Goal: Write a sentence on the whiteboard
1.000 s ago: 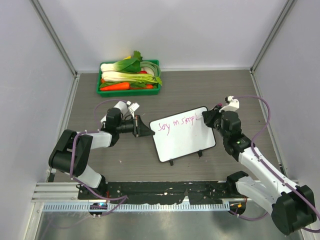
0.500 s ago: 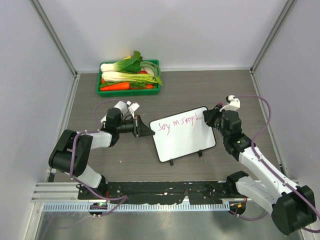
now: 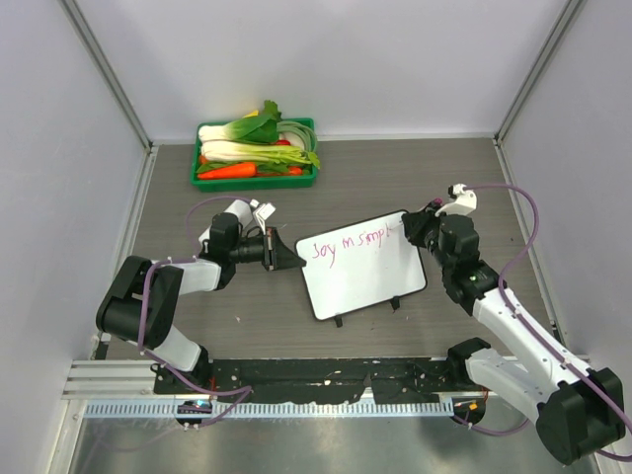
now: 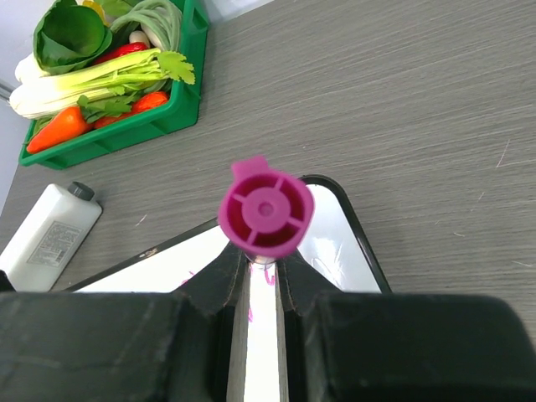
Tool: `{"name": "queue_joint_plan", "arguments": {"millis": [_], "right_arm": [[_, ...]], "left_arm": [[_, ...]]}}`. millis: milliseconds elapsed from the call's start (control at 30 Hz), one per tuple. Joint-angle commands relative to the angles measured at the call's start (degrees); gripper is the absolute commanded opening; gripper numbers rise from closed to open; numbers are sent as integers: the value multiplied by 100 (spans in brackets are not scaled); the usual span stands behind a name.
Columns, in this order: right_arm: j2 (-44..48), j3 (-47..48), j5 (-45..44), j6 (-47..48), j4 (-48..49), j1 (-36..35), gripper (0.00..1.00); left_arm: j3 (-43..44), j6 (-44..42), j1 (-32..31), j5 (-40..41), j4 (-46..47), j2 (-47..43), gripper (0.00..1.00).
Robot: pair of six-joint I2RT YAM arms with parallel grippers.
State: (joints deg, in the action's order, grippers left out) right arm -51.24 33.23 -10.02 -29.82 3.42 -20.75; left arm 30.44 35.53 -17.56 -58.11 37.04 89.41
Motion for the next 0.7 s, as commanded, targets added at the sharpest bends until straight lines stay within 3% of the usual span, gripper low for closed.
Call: {"name": "queue_joint_plan", "arguments": {"millis": [0,667], "right_arm": [[-43,166,-149,100,132,27,1],[-193,-1,-545,108,62,89,1]], "left_arm": [[-20,-380,-63,-25,-188,130,0],[-20,-354,-63,-25,-162,139,0]]}}
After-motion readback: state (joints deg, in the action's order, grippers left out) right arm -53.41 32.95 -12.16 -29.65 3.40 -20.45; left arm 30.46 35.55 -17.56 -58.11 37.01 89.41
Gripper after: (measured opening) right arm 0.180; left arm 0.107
